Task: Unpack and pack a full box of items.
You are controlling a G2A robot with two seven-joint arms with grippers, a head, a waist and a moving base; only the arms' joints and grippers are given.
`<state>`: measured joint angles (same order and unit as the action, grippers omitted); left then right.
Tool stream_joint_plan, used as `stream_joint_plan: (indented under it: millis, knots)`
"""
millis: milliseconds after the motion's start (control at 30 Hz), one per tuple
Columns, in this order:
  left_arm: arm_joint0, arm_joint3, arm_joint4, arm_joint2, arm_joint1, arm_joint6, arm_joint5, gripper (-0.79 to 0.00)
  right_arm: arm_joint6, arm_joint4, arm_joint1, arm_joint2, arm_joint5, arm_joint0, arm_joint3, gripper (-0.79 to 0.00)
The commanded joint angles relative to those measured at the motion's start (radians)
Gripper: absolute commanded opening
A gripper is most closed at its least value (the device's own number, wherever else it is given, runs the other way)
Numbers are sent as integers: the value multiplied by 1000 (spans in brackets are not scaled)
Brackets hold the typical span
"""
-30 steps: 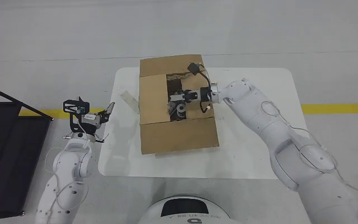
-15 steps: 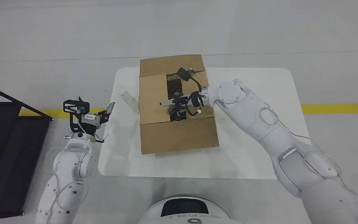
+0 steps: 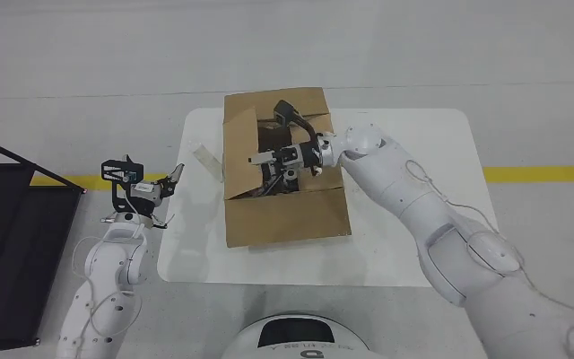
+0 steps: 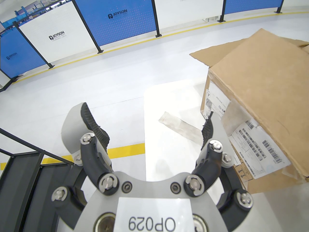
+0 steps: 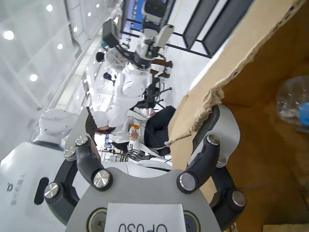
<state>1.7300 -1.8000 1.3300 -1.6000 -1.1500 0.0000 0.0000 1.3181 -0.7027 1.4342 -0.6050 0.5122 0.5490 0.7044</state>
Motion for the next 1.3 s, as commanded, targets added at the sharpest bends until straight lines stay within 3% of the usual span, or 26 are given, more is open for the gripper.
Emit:
stream_joint_plan:
  millis: [0,233,467,667,833,1000,1133,1267]
  knots:
    - [0,0,0,0,0,0,0,0,3,-14,5,0,-13,1,8,0]
    - [2,-4,-23,-17,-1,11,5,0,6,-1,40,29,-16,-23,35,0]
    - [98,-73,-152,-174,-2,82,13,0,-31,42,107,82,7,-89,19,0]
    - [186,-100,-249,-276,-6,127,-32,0,1,36,193,156,-57,-113,-58,0]
    - [238,-105,-267,-254,-14,169,-75,0,-8,69,263,208,-107,-125,-186,0]
    - [241,-110,-228,-214,-21,183,-62,0,-42,129,315,236,-105,-147,-272,0]
    - [243,-123,-192,-193,-25,188,-48,0,-16,99,327,206,-35,-166,-327,0]
    - [239,-146,-164,-173,-28,185,-33,0,-32,80,313,171,22,-178,-335,0]
